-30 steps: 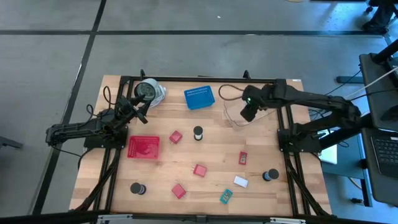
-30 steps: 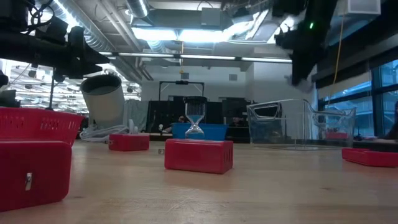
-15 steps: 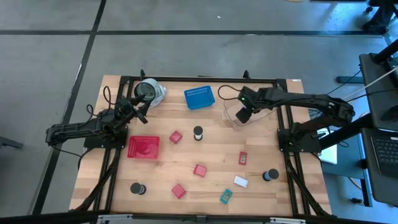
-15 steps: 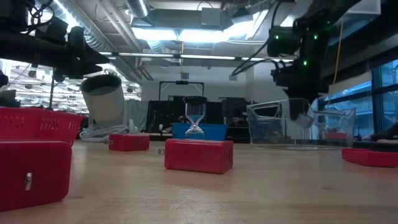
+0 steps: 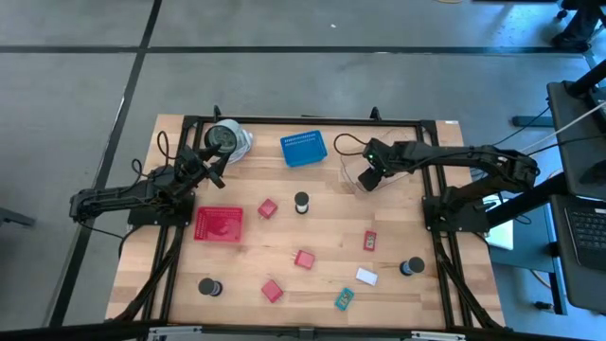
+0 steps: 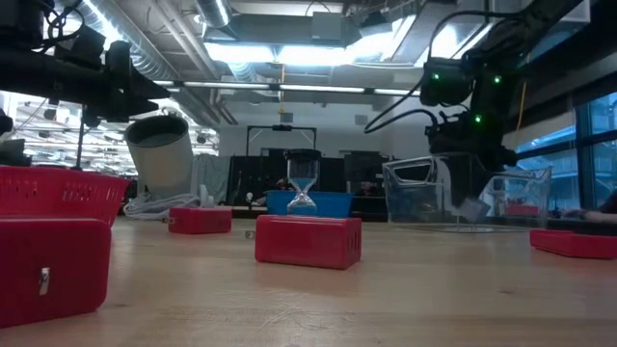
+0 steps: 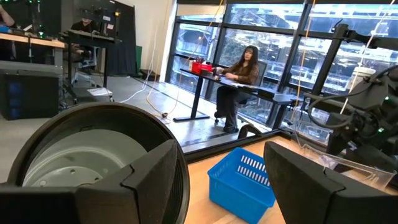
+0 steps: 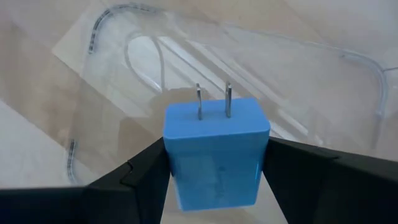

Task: Pick & Place Office items
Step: Put the light blue charger adapter into the transparent bin, then put the middle red charger adapter into the transparent bin

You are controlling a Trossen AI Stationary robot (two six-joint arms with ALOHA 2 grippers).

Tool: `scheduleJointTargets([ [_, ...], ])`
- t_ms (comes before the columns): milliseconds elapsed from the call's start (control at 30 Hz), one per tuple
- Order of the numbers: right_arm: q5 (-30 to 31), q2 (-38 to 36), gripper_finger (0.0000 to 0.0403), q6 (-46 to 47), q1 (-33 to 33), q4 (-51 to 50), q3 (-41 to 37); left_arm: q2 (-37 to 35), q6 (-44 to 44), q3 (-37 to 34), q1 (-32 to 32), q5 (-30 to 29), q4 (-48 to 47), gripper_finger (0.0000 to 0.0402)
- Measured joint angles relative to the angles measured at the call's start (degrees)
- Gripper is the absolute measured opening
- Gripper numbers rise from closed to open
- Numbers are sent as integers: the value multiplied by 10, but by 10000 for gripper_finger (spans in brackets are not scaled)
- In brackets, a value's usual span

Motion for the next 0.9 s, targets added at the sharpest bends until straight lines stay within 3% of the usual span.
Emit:
scheduleJointTargets([
  [167, 0, 0, 229, 1, 0, 10, -5, 0, 0, 0, 0, 0, 0, 239],
  [533, 5, 0, 308, -27, 0, 27, 6, 0, 0, 0, 0, 0, 0, 239],
  [800, 2, -52, 290, -57, 19, -107, 136, 0, 0, 0, 0, 0, 0, 239],
  [900, -45, -79, 282, -37, 52, -122, 159, 0, 0, 0, 0, 0, 0, 239],
])
